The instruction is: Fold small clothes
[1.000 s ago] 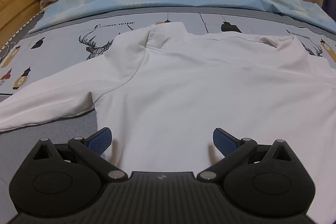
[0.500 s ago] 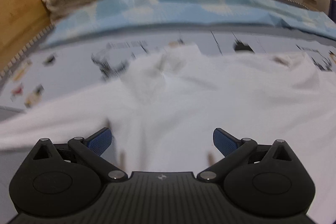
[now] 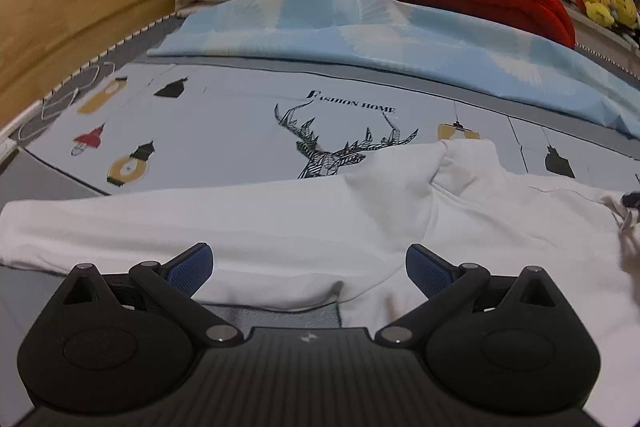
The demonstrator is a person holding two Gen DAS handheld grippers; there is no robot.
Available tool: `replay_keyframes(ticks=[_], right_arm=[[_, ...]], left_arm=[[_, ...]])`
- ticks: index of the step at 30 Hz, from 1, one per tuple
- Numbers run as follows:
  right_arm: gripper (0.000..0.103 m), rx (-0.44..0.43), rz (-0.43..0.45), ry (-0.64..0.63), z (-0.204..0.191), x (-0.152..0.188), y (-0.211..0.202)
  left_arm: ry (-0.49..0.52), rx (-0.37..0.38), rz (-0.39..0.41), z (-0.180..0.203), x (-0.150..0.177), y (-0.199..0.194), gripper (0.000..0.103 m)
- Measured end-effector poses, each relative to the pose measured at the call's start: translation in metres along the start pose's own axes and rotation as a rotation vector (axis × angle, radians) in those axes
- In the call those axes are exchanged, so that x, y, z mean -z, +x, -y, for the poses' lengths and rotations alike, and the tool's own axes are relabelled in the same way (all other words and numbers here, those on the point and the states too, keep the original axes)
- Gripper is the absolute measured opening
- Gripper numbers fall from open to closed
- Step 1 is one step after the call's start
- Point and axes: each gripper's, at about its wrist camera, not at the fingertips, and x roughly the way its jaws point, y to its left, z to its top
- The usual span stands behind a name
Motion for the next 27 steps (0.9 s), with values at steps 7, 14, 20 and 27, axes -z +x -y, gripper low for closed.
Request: replay_keyframes(ticks=[7,14,20,27], right_arm=[[0.006,0.107,-0.137,-0.112,-0.011,0.008,0.025],[0.001,0.154,0.068,0.0,0.002,-0.009,-0.001],[0.004,0.151,0.197,0.206,0.036,-0.011,-0.004],[0.019,0.074,0.195,0.358,0.078,0.013,-0.022]], left_arm=[[-0.035,0.026,-0.011,-0.01,0.002,-0.007,0.103],[-0.068,0.039,-0.024,-0.012,0.002,-0.007,0.103],[-0.067,0.058,-0.055,-0.009,0.005,-0.003,0.103],[-0.076,0.08,-0.069,-0.008,0.006,-0.002,0.103]])
